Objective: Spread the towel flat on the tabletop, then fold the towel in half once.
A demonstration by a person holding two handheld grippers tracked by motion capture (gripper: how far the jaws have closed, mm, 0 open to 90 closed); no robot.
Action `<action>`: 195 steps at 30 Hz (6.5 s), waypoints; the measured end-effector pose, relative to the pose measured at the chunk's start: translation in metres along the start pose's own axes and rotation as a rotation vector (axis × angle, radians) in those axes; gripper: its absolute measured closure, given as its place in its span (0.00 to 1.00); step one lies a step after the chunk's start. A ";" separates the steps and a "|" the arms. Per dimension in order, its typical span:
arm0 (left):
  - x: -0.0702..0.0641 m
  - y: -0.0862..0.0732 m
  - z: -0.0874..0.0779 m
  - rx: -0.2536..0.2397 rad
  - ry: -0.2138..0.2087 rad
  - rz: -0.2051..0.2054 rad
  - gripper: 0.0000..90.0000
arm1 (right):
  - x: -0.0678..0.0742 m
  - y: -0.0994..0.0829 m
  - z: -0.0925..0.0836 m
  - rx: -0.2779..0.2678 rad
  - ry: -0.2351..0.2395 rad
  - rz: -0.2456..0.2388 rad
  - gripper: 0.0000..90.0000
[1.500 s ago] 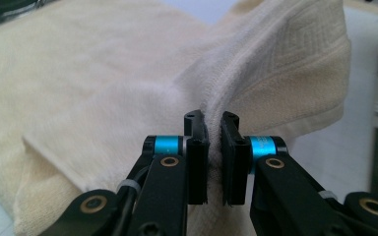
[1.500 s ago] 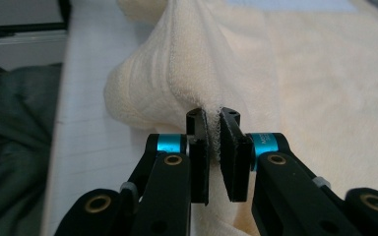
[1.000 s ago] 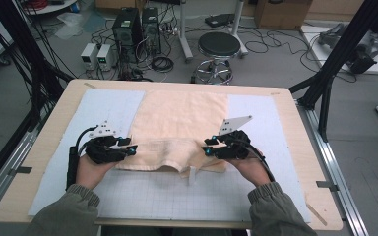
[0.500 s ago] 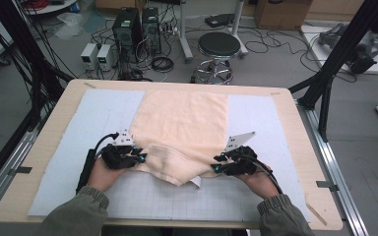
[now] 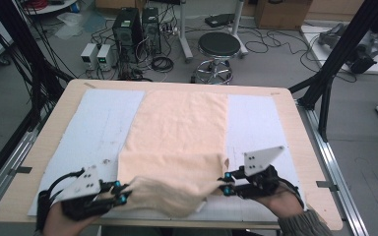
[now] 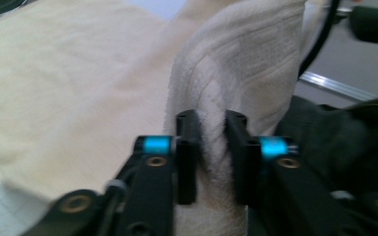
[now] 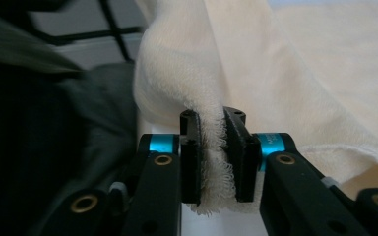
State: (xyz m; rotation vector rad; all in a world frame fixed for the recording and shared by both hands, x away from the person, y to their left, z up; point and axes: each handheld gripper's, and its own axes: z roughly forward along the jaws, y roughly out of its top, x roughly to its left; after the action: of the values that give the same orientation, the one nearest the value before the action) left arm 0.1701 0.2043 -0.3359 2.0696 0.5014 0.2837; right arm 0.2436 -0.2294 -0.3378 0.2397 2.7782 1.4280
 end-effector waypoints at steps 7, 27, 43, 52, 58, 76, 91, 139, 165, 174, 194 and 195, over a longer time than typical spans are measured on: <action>0.016 -0.011 0.014 -0.009 0.031 0.012 0.57 | 0.001 -0.002 -0.007 -0.041 -0.055 0.025 0.64; 0.063 -0.067 0.088 0.174 -0.055 -0.002 0.50 | -0.024 -0.041 0.042 0.026 -0.110 0.060 0.56; 0.051 -0.067 0.084 0.196 -0.046 0.046 0.94 | -0.034 -0.055 0.085 0.167 -0.109 0.093 0.73; 0.047 -0.069 0.056 0.186 -0.061 0.020 0.96 | -0.032 -0.061 0.063 0.161 -0.075 0.109 0.83; 0.044 -0.068 0.043 0.157 -0.075 0.011 0.77 | -0.024 -0.065 0.042 0.170 -0.116 0.101 0.78; 0.044 -0.076 0.067 0.200 -0.100 0.039 0.91 | -0.005 -0.067 0.068 0.187 0.020 0.024 0.94; 0.039 -0.065 0.052 0.119 -0.109 0.022 0.60 | 0.010 -0.061 0.014 0.064 0.021 0.048 0.73; 0.081 -0.058 0.064 0.069 0.016 -0.028 0.56 | -0.059 -0.054 0.038 -0.005 -0.169 0.160 0.54; 0.135 -0.008 0.051 -0.055 0.132 -0.146 0.37 | -0.113 -0.009 0.026 -0.050 -0.282 0.187 0.28; 0.144 -0.008 0.059 -0.031 0.141 -0.149 0.36 | -0.121 -0.010 0.024 -0.030 -0.284 0.205 0.28; 0.200 0.036 0.081 -0.039 0.179 -0.165 0.37 | -0.168 0.000 0.010 0.024 -0.382 0.240 0.28; 0.204 0.034 0.085 -0.040 0.182 -0.166 0.37 | -0.171 -0.002 0.014 0.028 -0.381 0.245 0.28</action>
State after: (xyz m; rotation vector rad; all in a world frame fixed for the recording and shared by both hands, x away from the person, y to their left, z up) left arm 0.3927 0.2177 -0.3509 1.9592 0.7677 0.3819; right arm 0.4139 -0.2429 -0.3579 0.7862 2.5201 1.2244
